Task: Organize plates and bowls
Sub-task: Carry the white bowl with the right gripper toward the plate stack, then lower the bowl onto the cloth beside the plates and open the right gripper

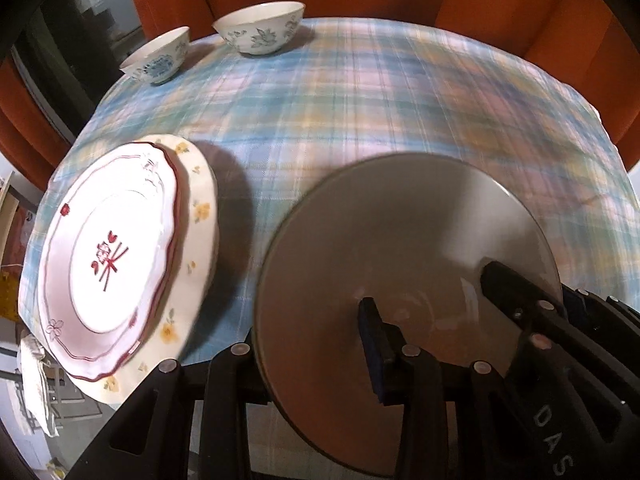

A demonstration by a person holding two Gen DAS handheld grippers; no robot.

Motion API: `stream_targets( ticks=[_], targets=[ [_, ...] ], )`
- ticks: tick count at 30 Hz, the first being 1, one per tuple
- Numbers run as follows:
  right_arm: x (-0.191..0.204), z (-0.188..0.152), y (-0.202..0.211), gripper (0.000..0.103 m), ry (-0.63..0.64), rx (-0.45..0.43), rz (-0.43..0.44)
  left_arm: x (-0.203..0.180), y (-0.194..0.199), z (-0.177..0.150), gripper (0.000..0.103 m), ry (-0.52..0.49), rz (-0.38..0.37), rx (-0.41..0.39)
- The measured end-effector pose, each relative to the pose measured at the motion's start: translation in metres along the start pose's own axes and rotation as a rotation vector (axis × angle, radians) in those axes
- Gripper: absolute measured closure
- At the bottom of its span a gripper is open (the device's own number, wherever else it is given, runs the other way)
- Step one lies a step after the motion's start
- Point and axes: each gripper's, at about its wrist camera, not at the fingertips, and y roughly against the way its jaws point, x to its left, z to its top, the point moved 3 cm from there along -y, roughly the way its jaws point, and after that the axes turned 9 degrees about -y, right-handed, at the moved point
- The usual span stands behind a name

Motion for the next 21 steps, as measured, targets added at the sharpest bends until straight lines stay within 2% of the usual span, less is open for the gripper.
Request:
stream_targets(
  ticks=[1, 3, 6, 8, 9, 10, 13, 14, 15, 16, 21],
  targets=[
    [-0.001, -0.002, -0.001, 0.082, -0.005, 0.006, -0.004, -0.001, 0.001, -0.001, 0.064, -0.009, -0.006, -0.002],
    [-0.003, -0.005, -0.003, 0.082, -0.015, 0.016, -0.014, -0.002, 0.004, -0.002, 0.047, -0.027, -0.004, -0.011],
    [-0.001, -0.007, 0.0, 0.079, -0.028, 0.013, -0.023, 0.0, 0.01, -0.001, 0.04, -0.044, -0.017, -0.035],
    [0.001, -0.007, 0.006, 0.06, -0.034, -0.011, -0.027, 0.003, 0.014, 0.001, 0.038, -0.054, -0.03, -0.049],
    [0.002, -0.007, 0.009, 0.04, -0.043, -0.023, -0.027, 0.006, 0.016, 0.001, 0.037, -0.055, -0.032, -0.054],
    [0.002, -0.007, 0.012, 0.028, -0.05, -0.033, -0.029, 0.009, 0.018, 0.001, 0.037, -0.055, -0.038, -0.06],
    [0.009, -0.007, 0.024, 0.026, -0.054, -0.072, -0.051, 0.017, 0.028, 0.002, 0.036, -0.076, -0.058, -0.083],
    [0.011, -0.006, 0.026, 0.026, -0.058, -0.08, -0.057, 0.019, 0.03, 0.003, 0.031, -0.085, -0.06, -0.086],
    [0.014, -0.006, 0.029, 0.025, -0.065, -0.085, -0.066, 0.022, 0.033, 0.004, 0.02, -0.094, -0.063, -0.086],
    [0.016, -0.006, 0.031, 0.024, -0.078, -0.083, -0.076, 0.026, 0.037, 0.004, 0.017, -0.103, -0.065, -0.093],
    [0.034, -0.002, 0.05, 0.022, -0.09, -0.105, -0.111, 0.039, 0.059, 0.012, 0.012, -0.133, -0.1, -0.139]
  ],
)
